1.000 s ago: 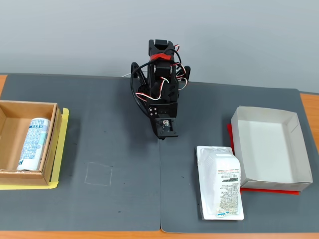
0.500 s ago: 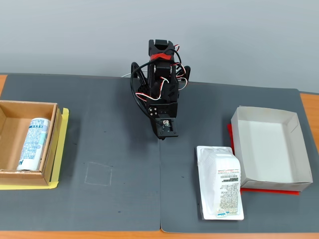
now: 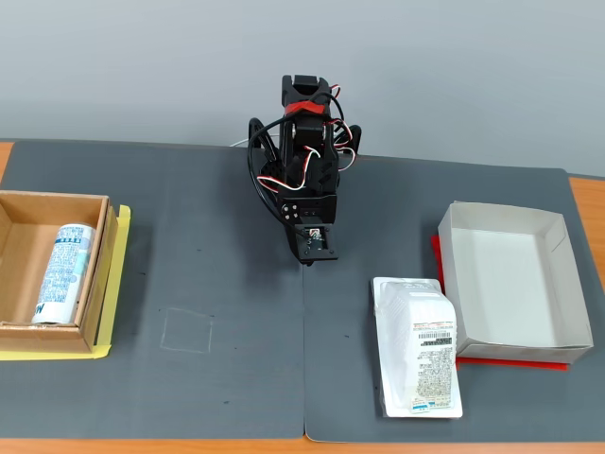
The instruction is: Pick the can and put it in the brown box
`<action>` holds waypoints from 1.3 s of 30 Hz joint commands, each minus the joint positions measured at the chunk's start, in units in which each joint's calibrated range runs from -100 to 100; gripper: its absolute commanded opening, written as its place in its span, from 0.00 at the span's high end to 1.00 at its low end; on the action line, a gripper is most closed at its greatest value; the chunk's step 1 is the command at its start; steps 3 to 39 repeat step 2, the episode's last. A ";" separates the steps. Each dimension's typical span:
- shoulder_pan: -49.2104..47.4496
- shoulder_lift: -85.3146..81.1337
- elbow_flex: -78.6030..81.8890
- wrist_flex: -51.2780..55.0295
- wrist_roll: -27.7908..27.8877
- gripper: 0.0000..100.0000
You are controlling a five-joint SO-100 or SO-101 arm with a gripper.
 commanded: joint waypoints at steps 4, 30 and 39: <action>0.03 -0.17 -3.16 0.11 -0.02 0.99; 0.03 -0.17 -3.16 0.11 -0.02 0.99; 0.03 -0.17 -3.16 0.11 -0.02 0.99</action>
